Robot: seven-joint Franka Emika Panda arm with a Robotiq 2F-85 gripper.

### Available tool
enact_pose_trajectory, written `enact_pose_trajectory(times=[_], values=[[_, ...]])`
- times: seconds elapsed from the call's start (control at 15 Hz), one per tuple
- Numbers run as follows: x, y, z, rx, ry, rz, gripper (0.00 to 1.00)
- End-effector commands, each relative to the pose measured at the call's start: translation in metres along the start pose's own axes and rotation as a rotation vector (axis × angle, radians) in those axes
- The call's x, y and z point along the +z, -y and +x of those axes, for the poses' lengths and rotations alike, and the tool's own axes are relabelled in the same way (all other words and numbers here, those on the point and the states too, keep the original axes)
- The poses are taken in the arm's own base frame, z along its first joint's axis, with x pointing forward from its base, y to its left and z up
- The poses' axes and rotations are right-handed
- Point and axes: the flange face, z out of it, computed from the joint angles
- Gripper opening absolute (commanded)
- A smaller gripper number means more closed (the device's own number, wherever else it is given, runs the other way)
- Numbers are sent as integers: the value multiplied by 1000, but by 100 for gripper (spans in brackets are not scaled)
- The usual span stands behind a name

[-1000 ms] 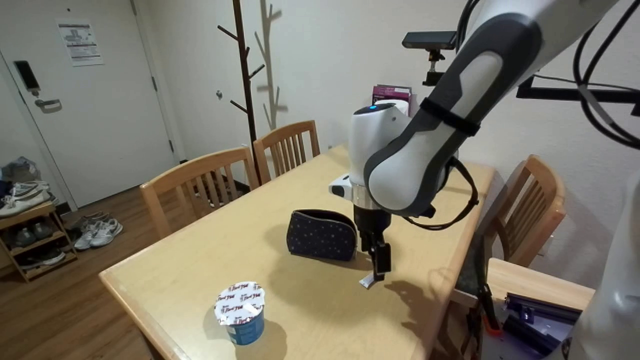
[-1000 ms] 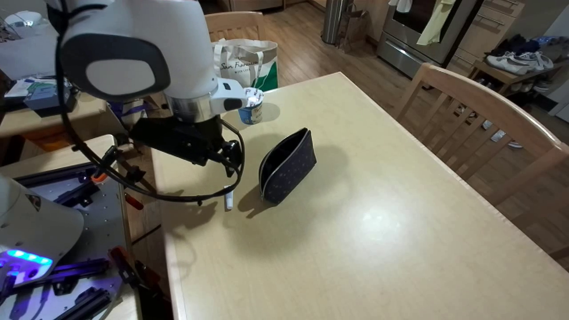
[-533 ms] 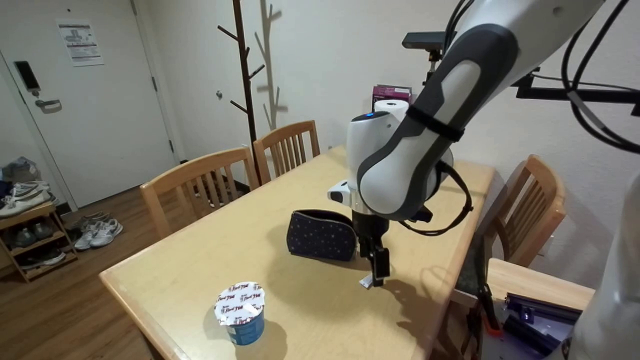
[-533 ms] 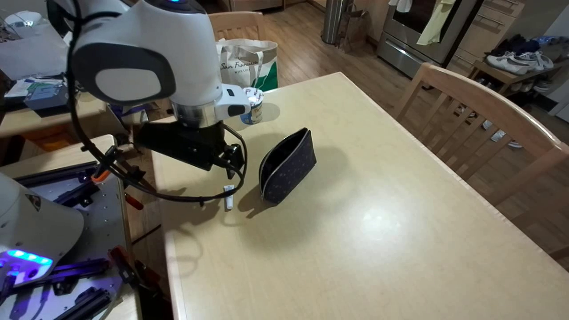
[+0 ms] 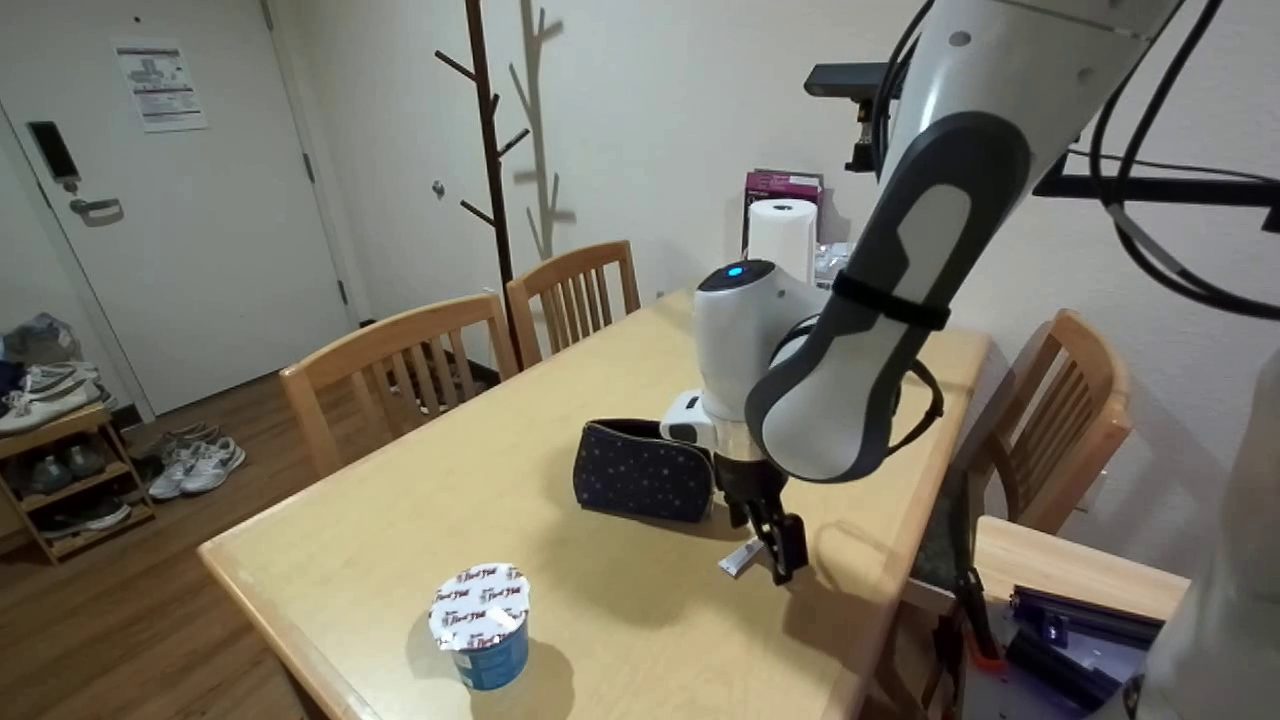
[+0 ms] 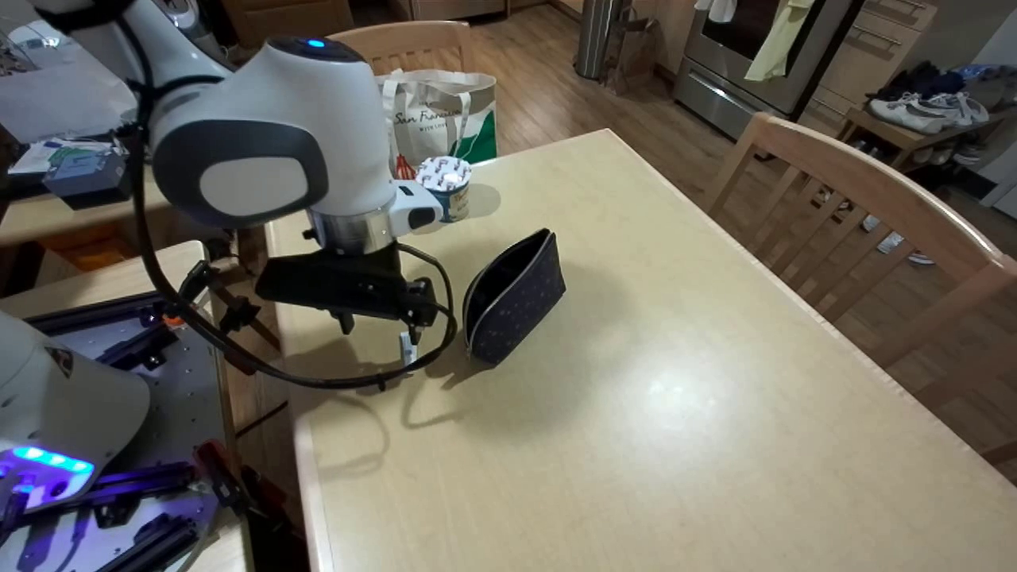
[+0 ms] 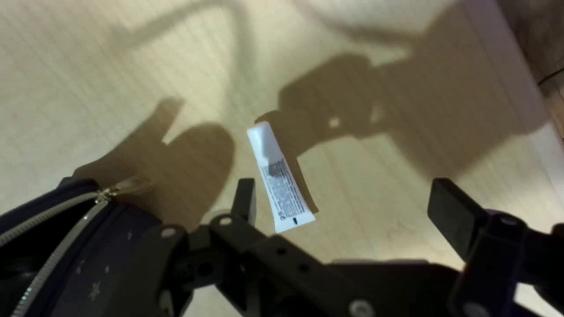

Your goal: Pick the tube on the table and put it in the purse

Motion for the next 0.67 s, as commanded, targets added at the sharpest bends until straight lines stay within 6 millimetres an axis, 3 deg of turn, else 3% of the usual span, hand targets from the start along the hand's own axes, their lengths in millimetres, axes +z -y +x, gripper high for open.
enact_pose_trajectory(times=[0.0,0.33,0.47,0.6], values=[[21,-1,-3,-91,-1,-38,100],[22,-5,11,-208,-77,-108,100],[25,-4,14,-250,-93,-108,74],[30,-3,14,-273,-96,-96,60]])
